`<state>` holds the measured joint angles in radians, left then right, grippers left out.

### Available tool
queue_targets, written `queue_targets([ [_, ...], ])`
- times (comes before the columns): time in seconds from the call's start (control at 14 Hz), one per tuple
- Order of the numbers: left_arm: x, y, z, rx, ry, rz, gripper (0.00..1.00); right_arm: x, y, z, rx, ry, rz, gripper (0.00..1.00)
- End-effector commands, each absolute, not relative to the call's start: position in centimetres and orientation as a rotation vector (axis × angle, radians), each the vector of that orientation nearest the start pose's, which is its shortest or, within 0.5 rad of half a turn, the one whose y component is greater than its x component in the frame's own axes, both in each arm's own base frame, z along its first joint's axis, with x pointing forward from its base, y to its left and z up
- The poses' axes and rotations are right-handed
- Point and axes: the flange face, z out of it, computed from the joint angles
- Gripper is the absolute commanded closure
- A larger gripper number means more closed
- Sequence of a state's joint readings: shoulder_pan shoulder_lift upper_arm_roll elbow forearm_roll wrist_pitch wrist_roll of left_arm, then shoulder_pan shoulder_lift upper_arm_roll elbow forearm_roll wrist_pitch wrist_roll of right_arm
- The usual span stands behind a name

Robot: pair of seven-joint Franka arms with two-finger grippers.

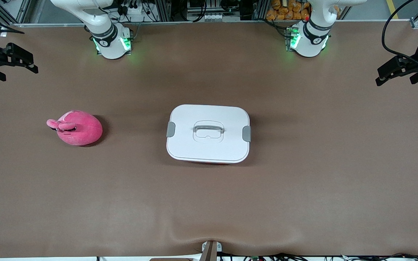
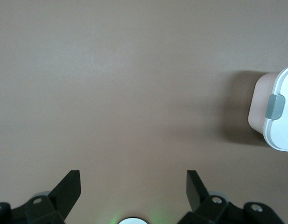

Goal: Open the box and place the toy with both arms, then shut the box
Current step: 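Start moving the left gripper out from its rest pose toward the box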

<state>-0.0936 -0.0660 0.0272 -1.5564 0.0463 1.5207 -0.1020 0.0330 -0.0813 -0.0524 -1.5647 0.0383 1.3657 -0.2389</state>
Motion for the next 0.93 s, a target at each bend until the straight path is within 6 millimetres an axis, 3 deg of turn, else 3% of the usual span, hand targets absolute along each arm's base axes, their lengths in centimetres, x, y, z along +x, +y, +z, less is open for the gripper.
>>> queue_targets([
  [0.0, 52.6, -3.5, 66.6, -3.113, -0.047, -0.037, 0.0, 51.2, -1.2, 65.7, -3.059, -0.306, 0.164, 0.0],
  [0.86, 54.0, -4.1, 65.4, -3.099, -0.036, -0.009, 0.0, 51.3, -2.1, 65.8, -3.069, -0.279, 0.16, 0.0],
])
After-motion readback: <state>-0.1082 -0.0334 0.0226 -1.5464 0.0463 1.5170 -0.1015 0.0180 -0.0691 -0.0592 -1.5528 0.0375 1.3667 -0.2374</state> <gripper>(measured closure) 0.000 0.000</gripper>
